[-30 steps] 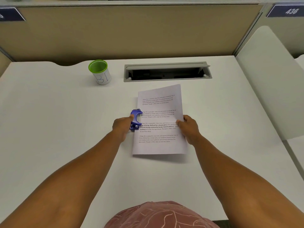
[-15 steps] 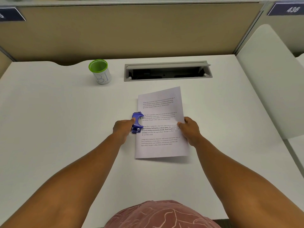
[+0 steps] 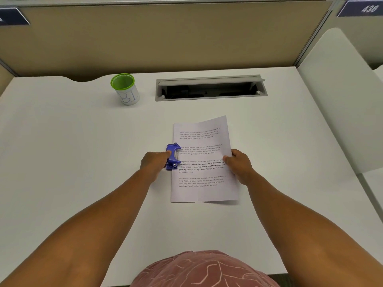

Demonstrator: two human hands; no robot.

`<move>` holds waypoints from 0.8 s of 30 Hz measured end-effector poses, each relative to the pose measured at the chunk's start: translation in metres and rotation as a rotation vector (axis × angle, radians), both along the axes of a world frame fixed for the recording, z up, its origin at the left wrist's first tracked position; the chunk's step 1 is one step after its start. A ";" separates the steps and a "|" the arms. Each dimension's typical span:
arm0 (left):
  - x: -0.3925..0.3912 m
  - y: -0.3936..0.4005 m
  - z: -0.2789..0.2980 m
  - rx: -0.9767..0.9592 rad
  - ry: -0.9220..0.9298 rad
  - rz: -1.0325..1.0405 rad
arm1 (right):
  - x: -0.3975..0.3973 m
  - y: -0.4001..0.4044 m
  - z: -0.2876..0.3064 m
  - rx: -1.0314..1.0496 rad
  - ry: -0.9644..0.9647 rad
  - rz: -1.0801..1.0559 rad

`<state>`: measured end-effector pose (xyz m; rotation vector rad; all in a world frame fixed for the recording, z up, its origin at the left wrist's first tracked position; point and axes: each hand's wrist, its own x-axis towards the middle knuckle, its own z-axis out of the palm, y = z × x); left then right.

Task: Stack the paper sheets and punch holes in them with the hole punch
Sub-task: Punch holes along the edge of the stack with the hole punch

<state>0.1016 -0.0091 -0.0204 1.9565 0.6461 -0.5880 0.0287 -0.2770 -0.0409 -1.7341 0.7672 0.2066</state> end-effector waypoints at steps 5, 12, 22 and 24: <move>0.003 -0.001 0.005 0.008 -0.020 -0.036 | 0.001 -0.001 -0.001 -0.036 -0.002 -0.020; 0.003 -0.001 0.005 0.052 -0.025 -0.087 | 0.006 0.000 0.002 -0.047 -0.008 -0.007; 0.006 0.002 0.004 -0.015 -0.015 -0.048 | 0.006 0.001 0.004 0.014 -0.009 -0.026; 0.007 0.001 0.006 -0.026 -0.023 -0.039 | 0.007 0.001 0.005 -0.021 -0.018 -0.055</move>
